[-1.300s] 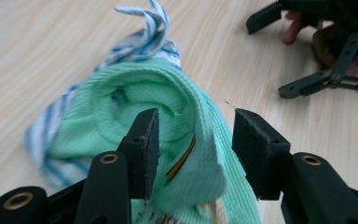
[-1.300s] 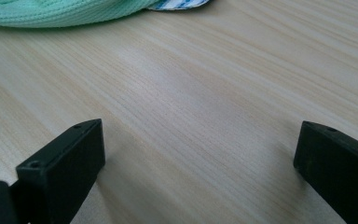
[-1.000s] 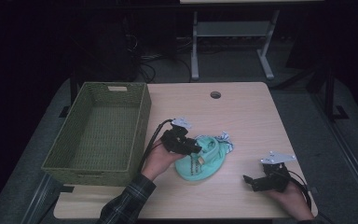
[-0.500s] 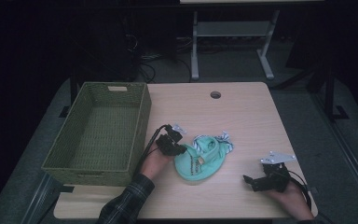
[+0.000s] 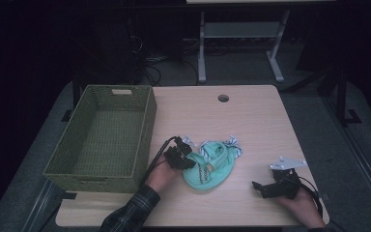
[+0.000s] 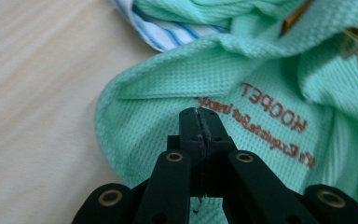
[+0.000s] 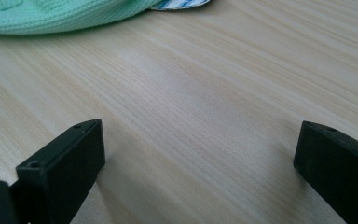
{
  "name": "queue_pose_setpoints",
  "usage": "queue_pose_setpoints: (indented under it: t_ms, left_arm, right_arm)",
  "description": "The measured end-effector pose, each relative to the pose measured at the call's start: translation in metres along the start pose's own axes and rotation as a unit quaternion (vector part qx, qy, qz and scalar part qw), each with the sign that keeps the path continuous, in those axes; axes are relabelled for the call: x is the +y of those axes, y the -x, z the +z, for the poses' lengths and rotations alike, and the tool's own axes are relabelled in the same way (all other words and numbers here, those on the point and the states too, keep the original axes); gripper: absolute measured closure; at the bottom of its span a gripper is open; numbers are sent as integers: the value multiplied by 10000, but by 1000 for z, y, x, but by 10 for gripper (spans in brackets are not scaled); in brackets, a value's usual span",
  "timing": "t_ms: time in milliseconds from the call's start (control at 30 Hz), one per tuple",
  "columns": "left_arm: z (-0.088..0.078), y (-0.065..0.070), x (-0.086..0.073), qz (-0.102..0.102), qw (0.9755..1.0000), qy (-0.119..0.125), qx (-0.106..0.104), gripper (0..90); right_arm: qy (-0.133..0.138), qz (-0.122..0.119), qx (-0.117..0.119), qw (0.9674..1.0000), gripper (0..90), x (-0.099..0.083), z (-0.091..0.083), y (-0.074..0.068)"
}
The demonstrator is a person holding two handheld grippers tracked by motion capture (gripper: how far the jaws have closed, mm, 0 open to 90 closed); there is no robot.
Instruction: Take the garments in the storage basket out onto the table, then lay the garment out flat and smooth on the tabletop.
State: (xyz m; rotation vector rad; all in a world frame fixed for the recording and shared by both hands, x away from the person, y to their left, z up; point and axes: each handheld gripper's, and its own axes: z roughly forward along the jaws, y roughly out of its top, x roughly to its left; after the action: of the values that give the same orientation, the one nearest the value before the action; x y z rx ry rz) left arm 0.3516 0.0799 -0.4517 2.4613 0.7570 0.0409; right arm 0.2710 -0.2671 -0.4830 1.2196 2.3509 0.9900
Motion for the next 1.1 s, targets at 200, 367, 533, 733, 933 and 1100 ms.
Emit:
queue_pose_setpoints:
  t_ms: [200, 367, 533, 733, 933, 1100]
  left_arm:
    - [-1, 14, -5, 117, 9997, -35, -195, 881]
    - [-2, 25, -10, 171, 9993, -32, -344, 874]
    - [-2, 36, -14, 291, 9987, -7, -423, 873]
    - [-2, 36, -15, 358, 9983, -2, -450, 880]
    - [-2, 36, -15, 380, 9983, 8, -449, 883]
    - [-2, 35, -15, 388, 9981, 4, -471, 885]
  right_arm:
    - [-2, -1, 1, 10000, 14, 0, 0, 0]
    - [-1, -12, 0, 10000, 14, 0, 0, 0]
    - [-25, -15, 4, 10000, 14, 1, 0, 0]
    - [-146, 18, 2, 9999, 112, 8, -1, 1]
    - [75, -28, 52, 10000, 189, 19, -3, 4]
    - [213, -145, 198, 9995, 322, 30, -1, 5]
